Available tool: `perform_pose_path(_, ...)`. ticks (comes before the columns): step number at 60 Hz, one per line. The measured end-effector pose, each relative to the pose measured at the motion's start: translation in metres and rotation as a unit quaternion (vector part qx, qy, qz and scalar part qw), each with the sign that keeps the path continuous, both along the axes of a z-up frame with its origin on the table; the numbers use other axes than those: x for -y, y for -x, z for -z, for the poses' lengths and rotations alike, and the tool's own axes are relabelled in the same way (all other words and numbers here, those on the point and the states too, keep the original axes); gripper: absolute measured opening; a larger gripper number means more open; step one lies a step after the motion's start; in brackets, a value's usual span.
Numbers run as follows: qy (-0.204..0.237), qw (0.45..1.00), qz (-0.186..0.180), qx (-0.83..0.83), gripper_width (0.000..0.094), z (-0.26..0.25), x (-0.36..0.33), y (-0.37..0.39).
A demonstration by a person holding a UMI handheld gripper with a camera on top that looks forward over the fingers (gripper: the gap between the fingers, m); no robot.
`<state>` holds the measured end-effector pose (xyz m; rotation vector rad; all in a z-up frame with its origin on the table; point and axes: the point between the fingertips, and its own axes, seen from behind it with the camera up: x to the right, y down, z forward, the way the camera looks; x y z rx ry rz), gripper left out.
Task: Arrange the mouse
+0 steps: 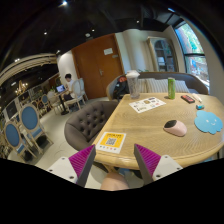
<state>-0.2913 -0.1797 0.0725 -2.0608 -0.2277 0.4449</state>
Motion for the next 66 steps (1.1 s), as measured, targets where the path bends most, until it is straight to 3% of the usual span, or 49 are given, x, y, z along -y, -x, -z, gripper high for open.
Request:
perform_pose_path(49,0.018,0.99,0.099,0.099,0.0797,0.078,-0.091,-0.199)
perform_pose_path(66,0.021,0.99,0.091,0.109,0.0797,0.085,-0.135,-0.222)
